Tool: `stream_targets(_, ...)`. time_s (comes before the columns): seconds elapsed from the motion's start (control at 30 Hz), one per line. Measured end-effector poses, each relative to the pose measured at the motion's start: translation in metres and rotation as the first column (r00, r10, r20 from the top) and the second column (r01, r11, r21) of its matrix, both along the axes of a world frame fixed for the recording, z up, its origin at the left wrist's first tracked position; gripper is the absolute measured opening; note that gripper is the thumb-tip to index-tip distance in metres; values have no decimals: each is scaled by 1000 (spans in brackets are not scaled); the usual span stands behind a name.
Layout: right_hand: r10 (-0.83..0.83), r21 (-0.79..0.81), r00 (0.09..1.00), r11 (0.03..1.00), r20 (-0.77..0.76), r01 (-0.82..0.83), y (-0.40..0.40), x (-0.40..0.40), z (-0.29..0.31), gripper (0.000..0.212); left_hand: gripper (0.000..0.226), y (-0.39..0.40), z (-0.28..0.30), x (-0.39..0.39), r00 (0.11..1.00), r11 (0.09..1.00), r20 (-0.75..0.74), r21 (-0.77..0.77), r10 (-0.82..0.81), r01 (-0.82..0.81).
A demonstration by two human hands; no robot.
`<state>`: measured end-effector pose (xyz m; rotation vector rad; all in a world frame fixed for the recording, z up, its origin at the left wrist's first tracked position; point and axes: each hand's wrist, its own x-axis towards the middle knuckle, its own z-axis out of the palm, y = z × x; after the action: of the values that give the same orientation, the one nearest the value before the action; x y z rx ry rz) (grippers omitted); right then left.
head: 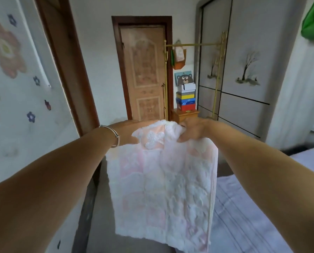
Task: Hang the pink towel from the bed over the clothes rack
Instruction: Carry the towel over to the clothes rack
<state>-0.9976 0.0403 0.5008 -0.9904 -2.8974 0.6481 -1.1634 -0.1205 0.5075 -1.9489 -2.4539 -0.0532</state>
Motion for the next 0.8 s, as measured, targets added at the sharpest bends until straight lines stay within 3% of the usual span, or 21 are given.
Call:
stream_targets(0.17,46,50,999,998,-21,-44,83,-105,9,62,61,79,6,-97,998,998,0,6,67,-67)
stream_targets(0.4,112,-10,993,994,-46,-113,174,-237,32,71,30,175,19,-221,996,996,3,-11,94,-94)
stream_targets(0.5,122,-23,989,992,-87,-124,206,-276,31,71,31,208,18,-265,996,995,8,25,94,-94)
stream_targets(0.8,29,-11,988,999,-155,-31,351,-411,28,64,16,368,25,-421,995,994,-39,58,-94,96)
